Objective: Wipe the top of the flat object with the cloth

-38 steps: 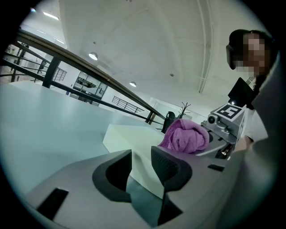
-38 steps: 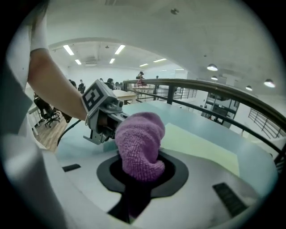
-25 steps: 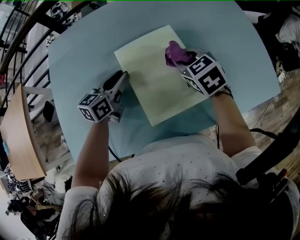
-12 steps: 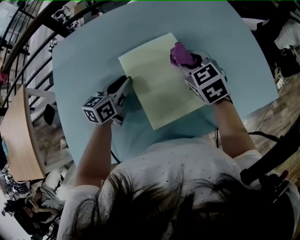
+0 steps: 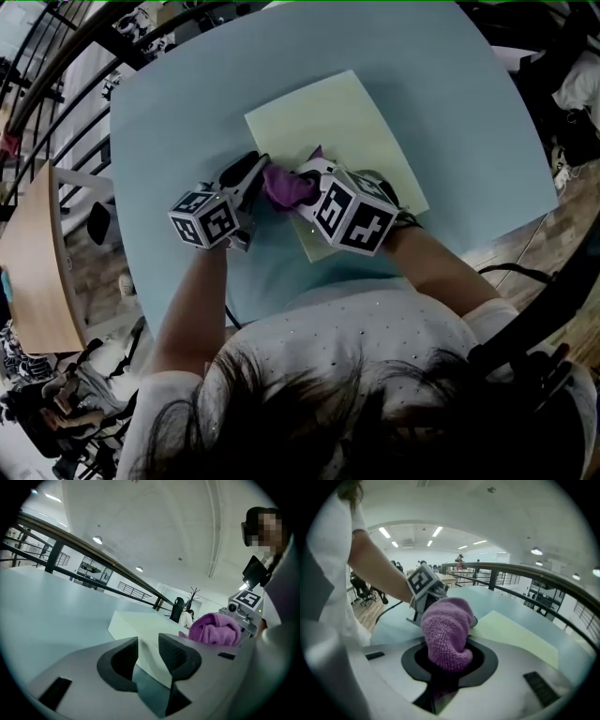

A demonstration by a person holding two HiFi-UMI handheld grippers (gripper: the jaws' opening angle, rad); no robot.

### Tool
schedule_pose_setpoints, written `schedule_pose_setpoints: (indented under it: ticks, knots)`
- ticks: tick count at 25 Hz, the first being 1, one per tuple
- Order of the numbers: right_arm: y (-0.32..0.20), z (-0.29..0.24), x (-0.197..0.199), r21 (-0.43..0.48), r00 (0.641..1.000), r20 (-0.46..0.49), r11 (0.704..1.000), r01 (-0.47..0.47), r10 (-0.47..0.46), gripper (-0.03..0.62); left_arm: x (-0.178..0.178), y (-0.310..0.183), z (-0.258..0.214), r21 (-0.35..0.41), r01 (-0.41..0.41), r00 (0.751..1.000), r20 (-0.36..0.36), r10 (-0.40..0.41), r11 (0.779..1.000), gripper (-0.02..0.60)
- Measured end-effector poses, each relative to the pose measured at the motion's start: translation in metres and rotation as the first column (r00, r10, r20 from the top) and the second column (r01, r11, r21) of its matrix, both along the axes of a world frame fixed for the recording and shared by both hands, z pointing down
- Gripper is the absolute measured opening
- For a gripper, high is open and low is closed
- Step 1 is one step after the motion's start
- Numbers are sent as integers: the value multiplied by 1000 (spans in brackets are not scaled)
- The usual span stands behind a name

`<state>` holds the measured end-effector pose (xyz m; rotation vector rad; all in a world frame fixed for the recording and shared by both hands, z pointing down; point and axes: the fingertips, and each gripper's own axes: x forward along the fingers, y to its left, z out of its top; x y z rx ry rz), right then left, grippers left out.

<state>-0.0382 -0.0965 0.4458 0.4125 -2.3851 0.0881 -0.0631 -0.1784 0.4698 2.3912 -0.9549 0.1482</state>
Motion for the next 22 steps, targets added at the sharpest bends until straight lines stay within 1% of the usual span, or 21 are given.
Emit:
schedule_pose_setpoints:
  ticks: [1, 3, 6, 8, 10, 13, 17, 20, 22]
  knots:
    - [-5, 2, 7, 36, 999, -35, 999, 1, 0, 89, -1, -1, 0, 1, -1, 1000, 1, 1, 1000, 137]
    - [-16, 4, 24, 76, 997, -73, 997, -32, 37, 89, -3, -2, -1, 0, -3, 1000, 0, 3, 1000, 137]
    - [-34, 5, 56, 104, 986, -104, 988, -118, 129, 89, -3, -3, 0, -4, -4, 1000, -1, 4, 1000, 137]
    - [-44, 6, 80, 102, 973, -104, 975, -198, 208, 89, -3, -3, 1, -7, -4, 1000, -2, 4, 1000, 137]
    - [-51, 6, 104, 94, 954, -86, 955, -280, 288, 89, -3, -2, 1, -8, -3, 1000, -4, 3, 1000, 137]
    - [-56, 5, 140, 97, 922, -69, 923, -373, 381, 89, -1, 1, 1, -5, -3, 1000, -5, 3, 1000, 137]
    - [-62, 3, 177, 99, 885, -59, 884, -456, 463, 89, -2, 1, 1, -6, -2, 1000, -4, 2, 1000, 137]
    - [-68, 0, 197, 102, 856, -44, 854, -509, 515, 89, -2, -1, 0, -9, -5, 1000, -8, 5, 1000, 137]
    - [-70, 0, 206, 84, 835, -23, 834, -546, 549, 89, -2, -2, 0, -12, -8, 1000, -11, 8, 1000, 137]
